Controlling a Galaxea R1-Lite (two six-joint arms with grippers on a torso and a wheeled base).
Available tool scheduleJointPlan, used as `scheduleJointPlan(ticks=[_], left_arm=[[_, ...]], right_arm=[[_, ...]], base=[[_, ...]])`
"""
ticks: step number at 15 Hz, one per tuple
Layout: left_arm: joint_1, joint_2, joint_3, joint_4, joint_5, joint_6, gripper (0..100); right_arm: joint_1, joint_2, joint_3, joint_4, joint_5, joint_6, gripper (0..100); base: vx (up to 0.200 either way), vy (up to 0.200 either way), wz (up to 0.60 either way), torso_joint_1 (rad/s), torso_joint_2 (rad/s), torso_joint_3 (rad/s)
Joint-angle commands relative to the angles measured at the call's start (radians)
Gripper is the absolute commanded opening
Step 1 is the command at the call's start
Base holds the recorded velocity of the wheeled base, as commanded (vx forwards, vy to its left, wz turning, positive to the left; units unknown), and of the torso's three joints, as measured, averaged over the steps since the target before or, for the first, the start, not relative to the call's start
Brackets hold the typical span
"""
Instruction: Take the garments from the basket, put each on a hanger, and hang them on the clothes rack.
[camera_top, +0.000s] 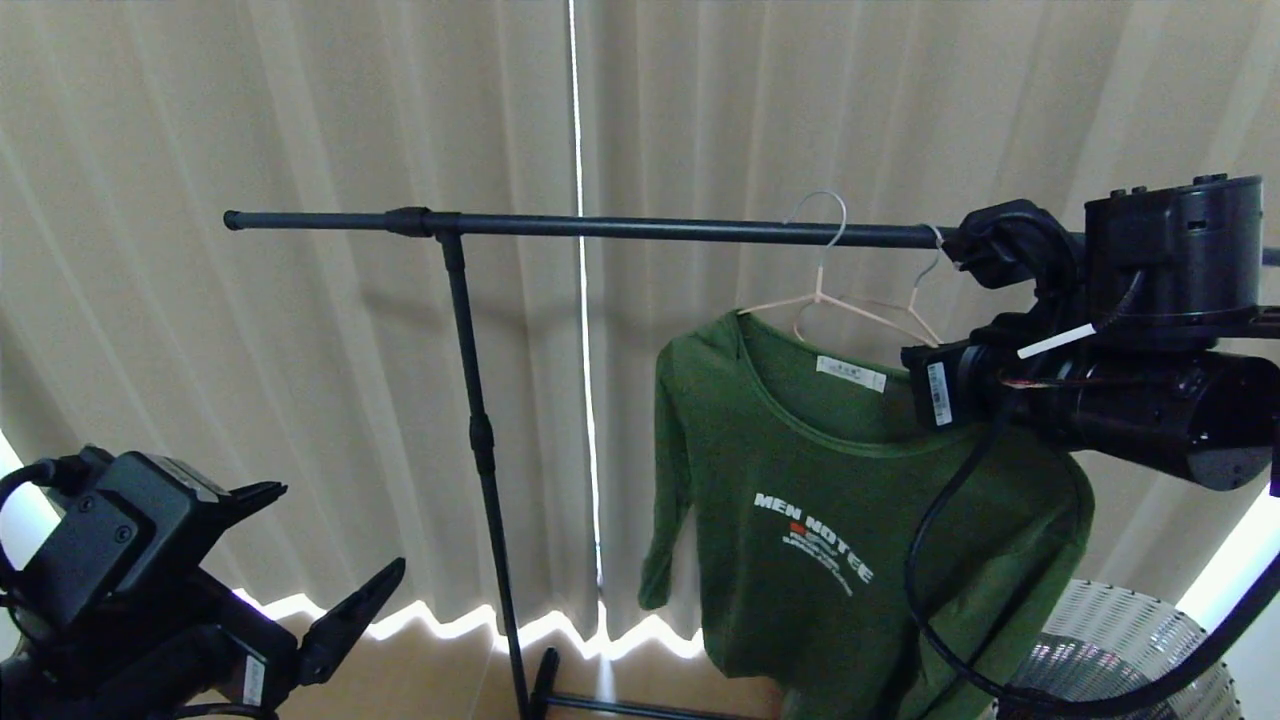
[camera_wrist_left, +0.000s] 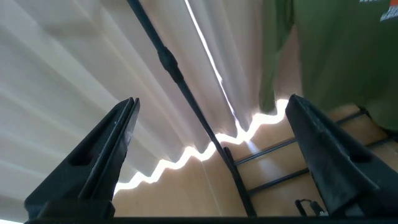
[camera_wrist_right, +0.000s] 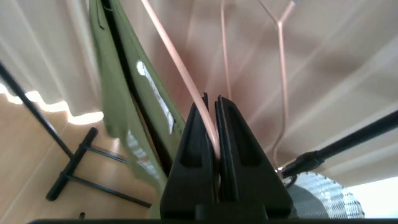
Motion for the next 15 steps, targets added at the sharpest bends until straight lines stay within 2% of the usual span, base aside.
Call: scheduleJointPlan(ticks=[1, 5, 7, 15], left_arm=[[0.0, -0.013, 0.001, -0.001, 0.001, 0.0, 100], [0.0, -0.027, 0.001, -0.001, 0.001, 0.0, 100], [0.0, -0.027, 0.001, -0.001, 0.001, 0.0, 100], [0.0, -0.027, 0.007, -0.001, -0.001, 0.002, 100]], right_arm=[[-0.001, 0.054, -0.066, 0.005, -0.001, -0.001, 0], [-0.047, 0.192, -0.243, 0.054, -0.002, -0.001, 0], [-0.063, 0.245, -0.293, 0.056, -0.007, -0.001, 0], [-0.06, 0.307, -0.327, 0.058, -0.008, -0.028, 0]], base=[[0.0, 0.0, 0.0, 0.0, 0.0, 0.0], [0.0, 0.0, 0.0, 0.0, 0.0, 0.0], [0.0, 0.0, 0.0, 0.0, 0.0, 0.0], [0.0, 0.0, 0.0, 0.0, 0.0, 0.0]])
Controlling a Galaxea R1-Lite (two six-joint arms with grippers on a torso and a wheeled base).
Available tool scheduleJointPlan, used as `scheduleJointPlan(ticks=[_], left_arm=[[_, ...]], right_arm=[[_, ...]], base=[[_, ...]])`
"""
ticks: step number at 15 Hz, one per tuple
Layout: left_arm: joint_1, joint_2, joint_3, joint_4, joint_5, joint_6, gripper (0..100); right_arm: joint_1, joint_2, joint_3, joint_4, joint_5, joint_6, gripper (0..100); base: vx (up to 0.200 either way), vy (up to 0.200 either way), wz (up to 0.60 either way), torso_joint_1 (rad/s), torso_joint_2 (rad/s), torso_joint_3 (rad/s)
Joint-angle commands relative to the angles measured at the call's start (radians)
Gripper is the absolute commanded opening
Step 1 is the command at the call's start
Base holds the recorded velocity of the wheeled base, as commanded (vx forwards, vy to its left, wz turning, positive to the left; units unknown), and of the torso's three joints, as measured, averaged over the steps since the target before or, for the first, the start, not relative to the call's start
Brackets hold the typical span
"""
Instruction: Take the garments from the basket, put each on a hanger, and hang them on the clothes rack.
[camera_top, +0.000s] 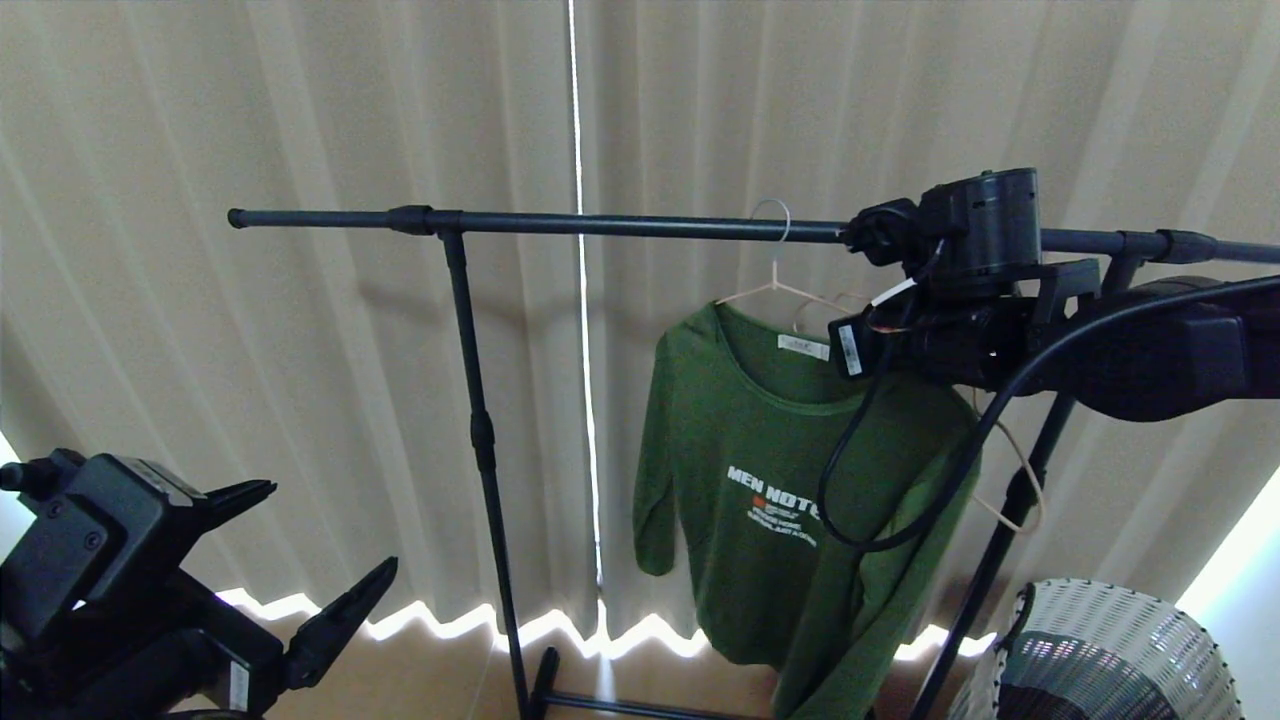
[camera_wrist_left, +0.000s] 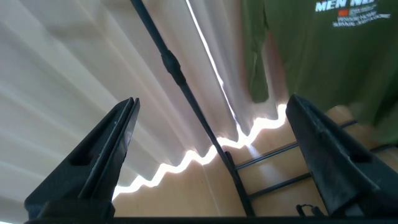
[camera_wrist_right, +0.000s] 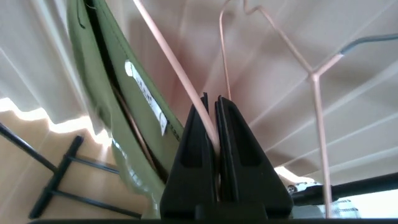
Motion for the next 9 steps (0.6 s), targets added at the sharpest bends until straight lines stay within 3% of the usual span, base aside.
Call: scheduleJointPlan(ticks=[1, 9], left_arm=[[-0.001, 0.001, 0.001, -0.001, 0.0, 0.0, 100], [-0.001, -0.002, 0.003, -0.001, 0.0, 0.002, 100]], right_arm=[[0.002, 0.019, -0.022, -0.001, 0.001, -0.008, 0], [0.04, 0.028, -0.066, 0.073, 0.001, -0.009, 0]], base=[[0.0, 0.0, 0.0, 0.0, 0.0, 0.0], [0.0, 0.0, 0.0, 0.0, 0.0, 0.0]])
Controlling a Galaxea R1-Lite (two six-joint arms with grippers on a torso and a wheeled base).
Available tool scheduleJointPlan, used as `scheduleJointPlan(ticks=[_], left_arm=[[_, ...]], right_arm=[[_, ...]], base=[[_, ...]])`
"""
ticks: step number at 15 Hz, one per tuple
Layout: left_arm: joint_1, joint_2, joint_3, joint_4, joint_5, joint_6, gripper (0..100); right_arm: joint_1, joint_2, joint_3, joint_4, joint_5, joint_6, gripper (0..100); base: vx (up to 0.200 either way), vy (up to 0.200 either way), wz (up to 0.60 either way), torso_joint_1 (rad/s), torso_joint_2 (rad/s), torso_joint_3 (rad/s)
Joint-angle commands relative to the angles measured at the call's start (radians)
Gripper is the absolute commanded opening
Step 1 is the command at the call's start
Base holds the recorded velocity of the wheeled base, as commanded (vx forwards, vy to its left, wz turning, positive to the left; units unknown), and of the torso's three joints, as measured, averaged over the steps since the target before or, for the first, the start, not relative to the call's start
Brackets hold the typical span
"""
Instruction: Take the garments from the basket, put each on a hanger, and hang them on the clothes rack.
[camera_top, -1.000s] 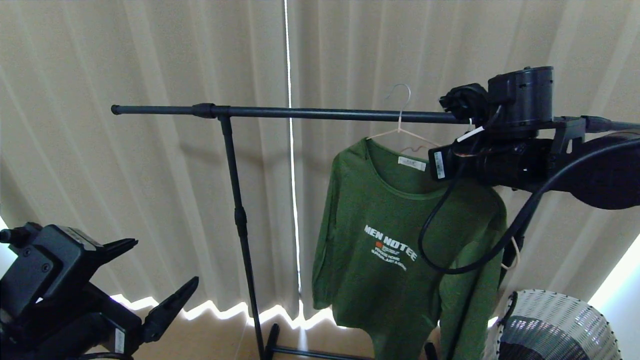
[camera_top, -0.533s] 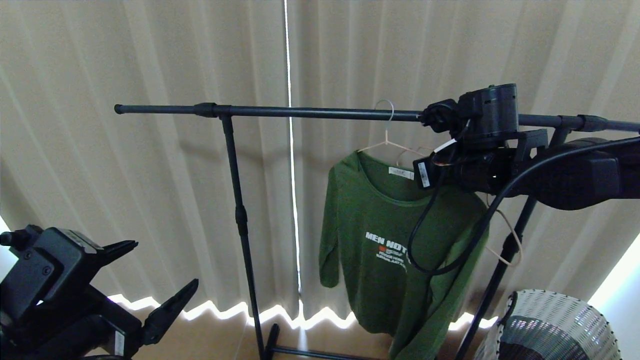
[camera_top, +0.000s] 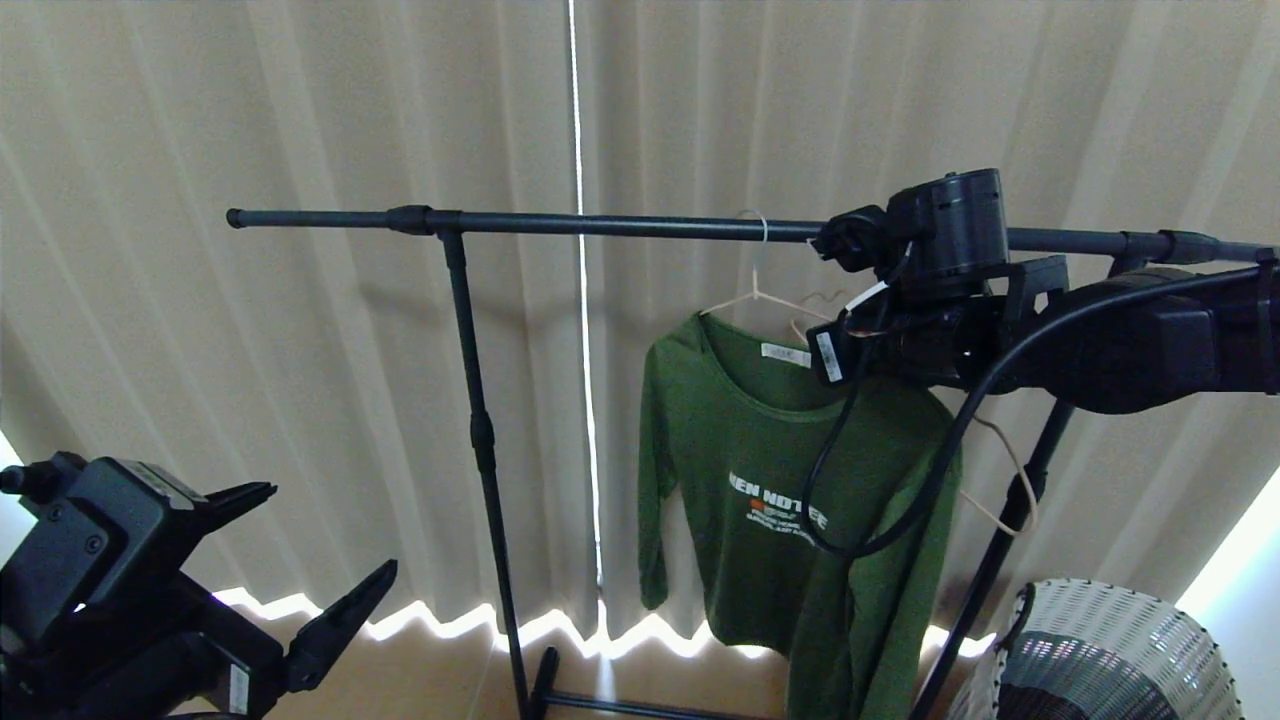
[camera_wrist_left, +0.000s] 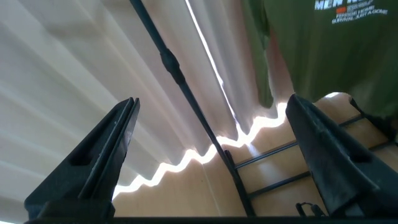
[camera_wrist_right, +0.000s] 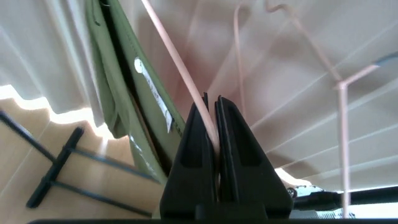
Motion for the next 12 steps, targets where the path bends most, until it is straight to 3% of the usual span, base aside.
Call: scheduleJointPlan(ticks=[1, 5, 6, 12], left_arm=[[0.0, -0.005, 0.0, -0.001, 0.0, 0.0, 100], [0.0, -0.006, 0.0, -0.001, 0.0, 0.0, 100], [0.0, -0.006, 0.0, -0.001, 0.0, 0.0, 100], [0.0, -0.01, 0.006, -0.001, 0.0, 0.0, 100]], right_arm=[[0.005, -0.001, -0.028, 0.023, 0.0, 0.001, 0], [0.017, -0.001, -0.023, 0.028, 0.0, 0.001, 0], [0.017, -0.001, -0.022, 0.028, 0.0, 0.001, 100], [0.022, -0.077, 0.069, -0.013, 0.008, 0.047, 100]], base=[[0.0, 0.0, 0.0, 0.0, 0.0, 0.0], [0.0, 0.0, 0.0, 0.0, 0.0, 0.0], [0.0, 0.0, 0.0, 0.0, 0.0, 0.0], [0.0, 0.0, 0.0, 0.0, 0.0, 0.0]])
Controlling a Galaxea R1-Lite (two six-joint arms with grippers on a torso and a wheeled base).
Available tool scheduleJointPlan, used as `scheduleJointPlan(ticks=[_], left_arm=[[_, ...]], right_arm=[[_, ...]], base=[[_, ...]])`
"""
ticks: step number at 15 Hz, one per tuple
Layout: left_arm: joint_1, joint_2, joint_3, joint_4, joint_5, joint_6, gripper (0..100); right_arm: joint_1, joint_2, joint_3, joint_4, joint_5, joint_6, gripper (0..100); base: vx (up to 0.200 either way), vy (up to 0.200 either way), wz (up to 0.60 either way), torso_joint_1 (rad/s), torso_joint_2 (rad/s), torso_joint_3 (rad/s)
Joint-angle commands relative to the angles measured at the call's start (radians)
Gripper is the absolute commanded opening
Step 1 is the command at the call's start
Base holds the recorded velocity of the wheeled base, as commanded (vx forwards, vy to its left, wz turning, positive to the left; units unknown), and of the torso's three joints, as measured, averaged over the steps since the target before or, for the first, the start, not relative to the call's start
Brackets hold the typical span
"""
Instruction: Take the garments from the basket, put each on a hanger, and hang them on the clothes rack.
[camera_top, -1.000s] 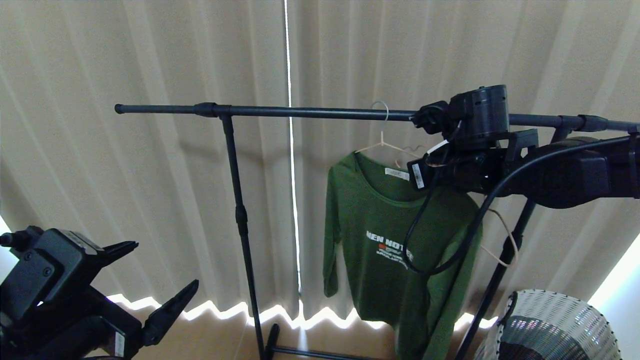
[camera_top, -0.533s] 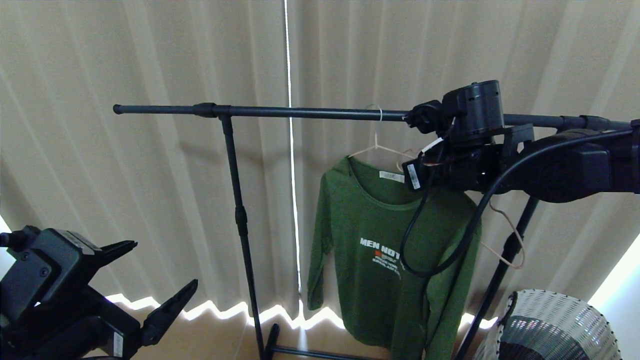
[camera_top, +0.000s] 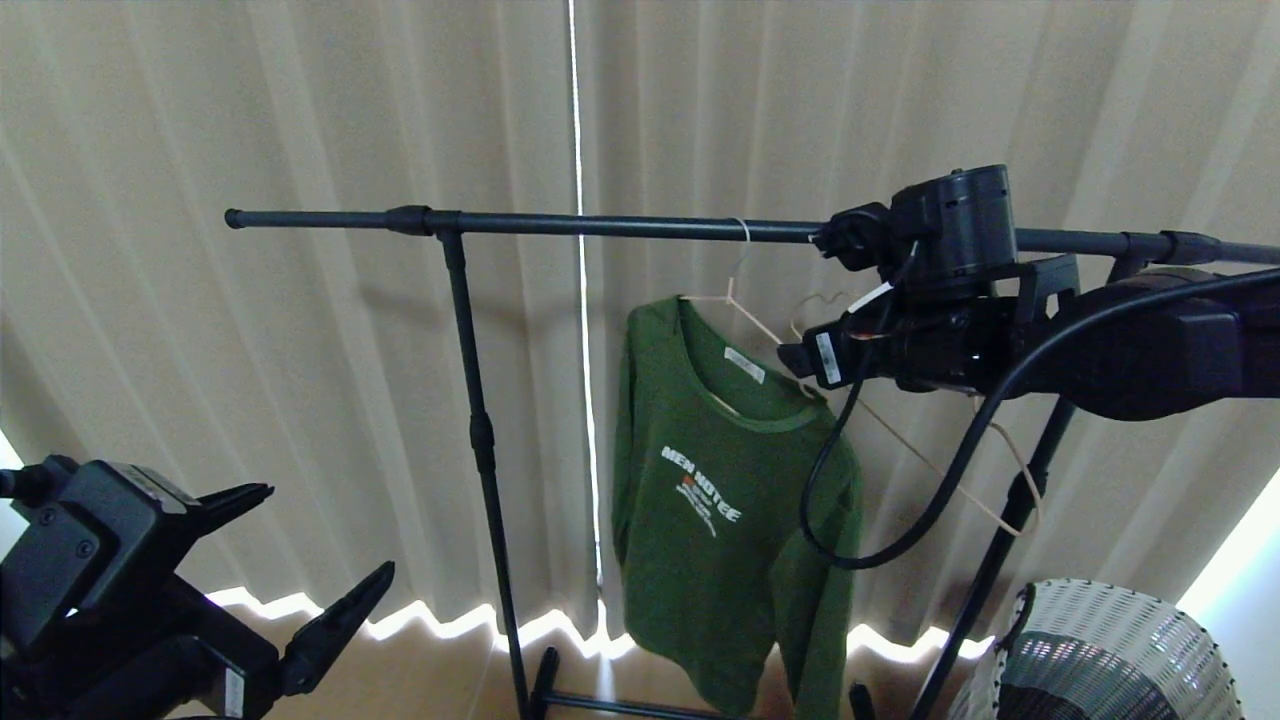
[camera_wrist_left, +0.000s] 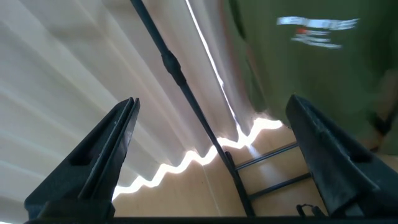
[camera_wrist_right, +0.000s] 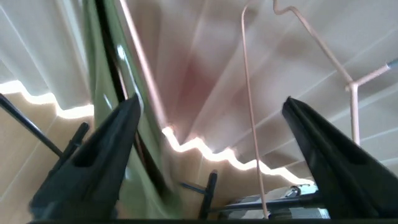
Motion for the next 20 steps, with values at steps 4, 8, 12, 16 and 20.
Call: scheduleJointPlan(ticks=[4, 8, 12, 16, 20], left_arm=[[0.002, -0.004, 0.008, -0.001, 0.0, 0.008, 100], [0.005, -0.078, 0.038, 0.001, 0.002, 0.014, 100], [0.129, -0.132, 0.108, 0.006, -0.001, 0.002, 100], [0.178, -0.073, 0.091, 0.006, 0.0, 0.002, 100], [0.19, -0.047, 0.076, 0.002, 0.0, -0.017, 100]], right_arm=[[0.018, -0.207, 0.224, -0.103, 0.006, 0.039, 100], [-0.008, -0.445, 0.449, -0.103, -0.003, -0.004, 100], [-0.169, -0.684, 0.678, -0.094, 0.004, -0.149, 100], [-0.203, -0.814, 0.787, -0.097, 0.008, -0.159, 100], [-0.201, -0.862, 0.874, -0.13, 0.011, -0.157, 100]], base=[[0.0, 0.0, 0.0, 0.0, 0.0, 0.0], [0.0, 0.0, 0.0, 0.0, 0.0, 0.0], [0.0, 0.0, 0.0, 0.0, 0.0, 0.0], [0.0, 0.0, 0.0, 0.0, 0.0, 0.0], [0.0, 0.0, 0.0, 0.0, 0.0, 0.0]])
